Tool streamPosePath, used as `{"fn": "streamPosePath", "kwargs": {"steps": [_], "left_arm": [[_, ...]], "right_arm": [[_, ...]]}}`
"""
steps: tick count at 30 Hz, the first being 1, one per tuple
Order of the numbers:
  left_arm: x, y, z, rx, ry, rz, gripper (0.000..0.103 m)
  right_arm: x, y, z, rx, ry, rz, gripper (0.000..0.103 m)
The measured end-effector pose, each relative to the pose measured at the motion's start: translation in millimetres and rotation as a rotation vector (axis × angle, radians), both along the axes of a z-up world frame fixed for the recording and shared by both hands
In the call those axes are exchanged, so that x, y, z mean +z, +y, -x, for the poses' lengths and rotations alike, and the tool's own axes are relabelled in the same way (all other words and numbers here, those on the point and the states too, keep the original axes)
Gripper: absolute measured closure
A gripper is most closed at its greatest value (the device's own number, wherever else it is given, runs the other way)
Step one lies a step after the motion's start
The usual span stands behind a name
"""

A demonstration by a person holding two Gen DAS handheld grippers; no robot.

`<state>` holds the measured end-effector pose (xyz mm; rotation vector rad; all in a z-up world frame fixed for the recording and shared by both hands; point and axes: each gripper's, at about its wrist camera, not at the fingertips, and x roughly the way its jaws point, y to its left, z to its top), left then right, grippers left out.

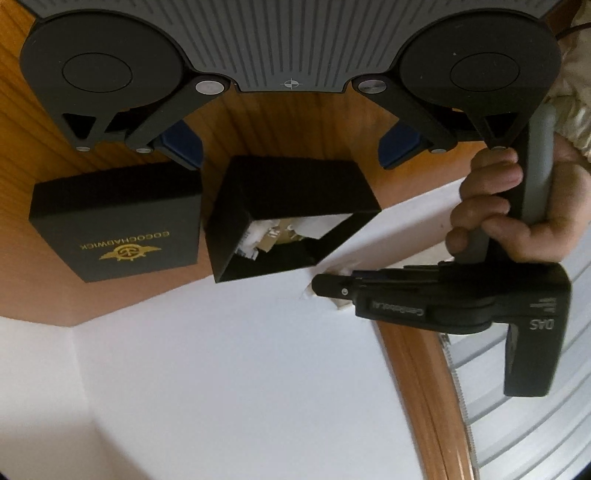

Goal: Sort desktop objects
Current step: 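Lift the yellow-labelled snack bar with the left gripper over the black box, then open the left gripper to drop the snack bar into the box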

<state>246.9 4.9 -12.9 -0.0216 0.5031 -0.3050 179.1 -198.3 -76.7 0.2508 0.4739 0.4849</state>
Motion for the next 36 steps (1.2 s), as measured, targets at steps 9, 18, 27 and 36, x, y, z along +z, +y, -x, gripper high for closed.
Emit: {"fn": "streamPosePath", "kwargs": {"steps": [9,18,27,36], "left_arm": [[-10,4,-8,0.006,0.019,0.003,0.079],[-16,5,-12,0.013,0.028,0.001,0.079],[-18,9,-14,0.016,0.037,0.006,0.078],[-13,7,-10,0.014,0.022,-0.01,0.067]], "right_arm": [[0,-1,1,-0.013,0.006,0.01,0.002],[1,-1,0,-0.01,0.009,0.012,0.002],[2,-1,0,-0.01,0.01,0.011,0.002],[2,-1,0,-0.008,0.01,0.012,0.002]]}}
